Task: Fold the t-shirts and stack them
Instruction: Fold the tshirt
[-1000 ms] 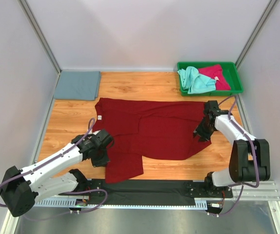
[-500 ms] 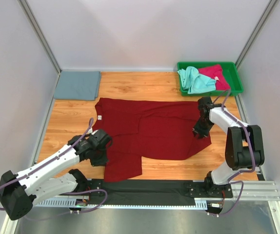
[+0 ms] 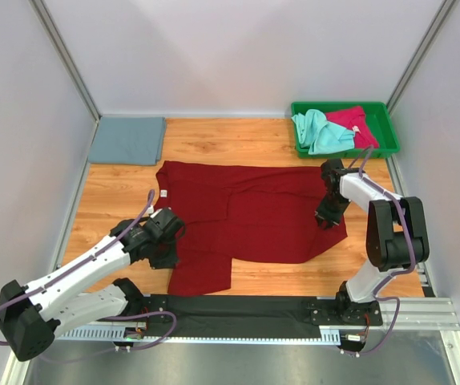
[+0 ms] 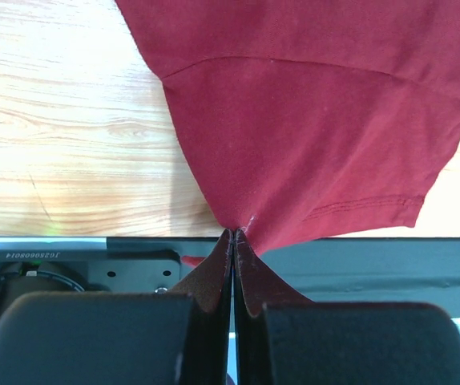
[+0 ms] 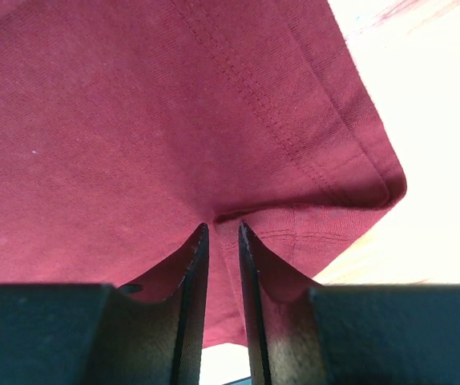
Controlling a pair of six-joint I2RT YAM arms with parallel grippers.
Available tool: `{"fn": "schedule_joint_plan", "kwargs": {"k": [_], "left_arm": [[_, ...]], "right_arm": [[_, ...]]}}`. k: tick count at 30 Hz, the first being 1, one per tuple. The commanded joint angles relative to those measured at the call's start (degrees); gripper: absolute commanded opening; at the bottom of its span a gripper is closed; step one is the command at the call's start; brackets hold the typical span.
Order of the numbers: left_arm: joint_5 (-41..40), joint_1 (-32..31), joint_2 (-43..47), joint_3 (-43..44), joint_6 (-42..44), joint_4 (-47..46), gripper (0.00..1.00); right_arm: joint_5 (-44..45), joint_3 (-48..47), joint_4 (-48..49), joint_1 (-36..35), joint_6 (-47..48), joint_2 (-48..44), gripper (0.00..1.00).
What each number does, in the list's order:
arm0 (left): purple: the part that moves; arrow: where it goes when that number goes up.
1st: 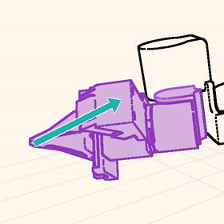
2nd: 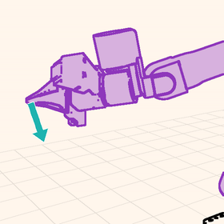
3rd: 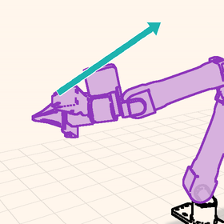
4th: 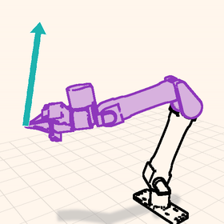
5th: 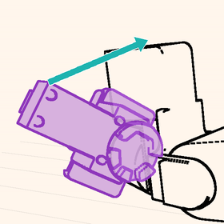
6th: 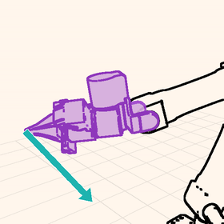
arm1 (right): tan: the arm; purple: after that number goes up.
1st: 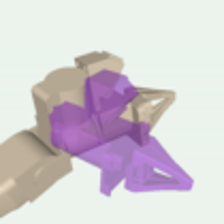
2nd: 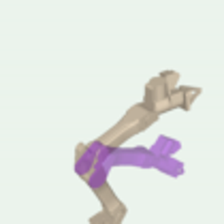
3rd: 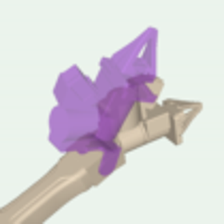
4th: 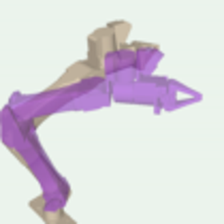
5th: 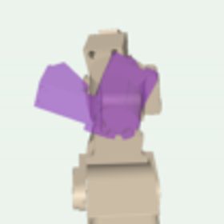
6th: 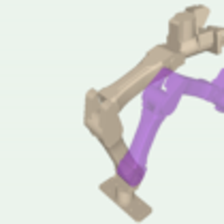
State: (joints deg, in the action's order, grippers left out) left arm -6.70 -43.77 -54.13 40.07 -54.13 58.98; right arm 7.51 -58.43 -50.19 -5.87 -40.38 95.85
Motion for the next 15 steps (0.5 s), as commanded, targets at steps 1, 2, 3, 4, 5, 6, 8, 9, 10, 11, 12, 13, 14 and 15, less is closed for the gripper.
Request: {"fn": "schedule_joint_plan", "kwargs": {"k": [1, 2, 3, 4, 5, 6, 8, 9, 10, 11, 12, 13, 14, 15], "left_arm": [[-1.5, -0.1, -0.3, 1.8, 1.7, 0.9, 0.0], [-1.6, -0.1, -0.4, 2.0, 1.7, 1.0, 0.0], [-1.7, -0.1, -0.5, 2.1, 1.8, 1.0, 0.0], [-1.7, -0.1, -0.5, 2.3, 2.0, 1.0, 0.0], [-1.8, -0.1, -0.7, 2.5, 2.2, 1.1, 0.0], [-2.1, -0.1, -0.7, 2.7, 2.3, 1.2, 0.0], [-2.3, -0.1, -0.9, 3.1, 2.6, 1.4, 0.0], [-2.4, -0.1, -0.9, 3.3, 2.6, 1.6, 0.0], [-2.5, -0.1, -1.0, 3.3, 2.7, 1.5, 0.0], [-2.7, -0.1, -0.9, 3.4, 2.8, 1.7, 0.0], [-2.9, -0.1, -0.9, 3.5, 2.9, 1.8, 0.0], [-3.1, -0.1, -0.8, 3.7, 3.0, 2.0, 0.0], [-3.2, -0.1, -1.0, 3.7, 3.1, 2.1, 0.0], [-3.4, -0.1, -0.9, 4.0, 3.2, 2.3, 0.0]], "right_arm": [[2.1, -1.2, -0.2, -0.3, -1.0, 0.5, 0.23], [2.2, -1.2, -0.2, -0.3, -0.9, 0.6, 0.23], [2.1, -1.3, -0.3, -0.3, -0.9, 0.8, 0.22], [1.9, -1.3, -0.2, -0.3, -1.0, 1.0, 0.22], [1.8, -1.3, -0.1, -0.3, -1.0, 1.2, 0.21], [1.6, -1.4, 0.0, -0.2, -1.0, 1.2, 0.19], [1.5, -1.3, 0.3, -0.3, -1.1, 1.3, 0.16], [1.5, -1.3, 0.2, -0.3, -1.1, 1.3, 0.15], [1.7, -1.3, 0.4, -0.2, -1.0, 1.3, 0.14], [1.6, -1.4, 0.4, -0.3, -0.9, 1.3, 0.12], [1.6, -1.4, 0.4, -0.3, -0.8, 1.4, 0.09], [1.6, -1.6, 0.2, -0.3, -0.8, 1.3, 0.06], [1.6, -1.5, 0.0, -0.3, -0.6, 1.0, 0.04], [1.5, -1.5, -0.1, -0.2, -0.5, 0.7, 0.02]]}}
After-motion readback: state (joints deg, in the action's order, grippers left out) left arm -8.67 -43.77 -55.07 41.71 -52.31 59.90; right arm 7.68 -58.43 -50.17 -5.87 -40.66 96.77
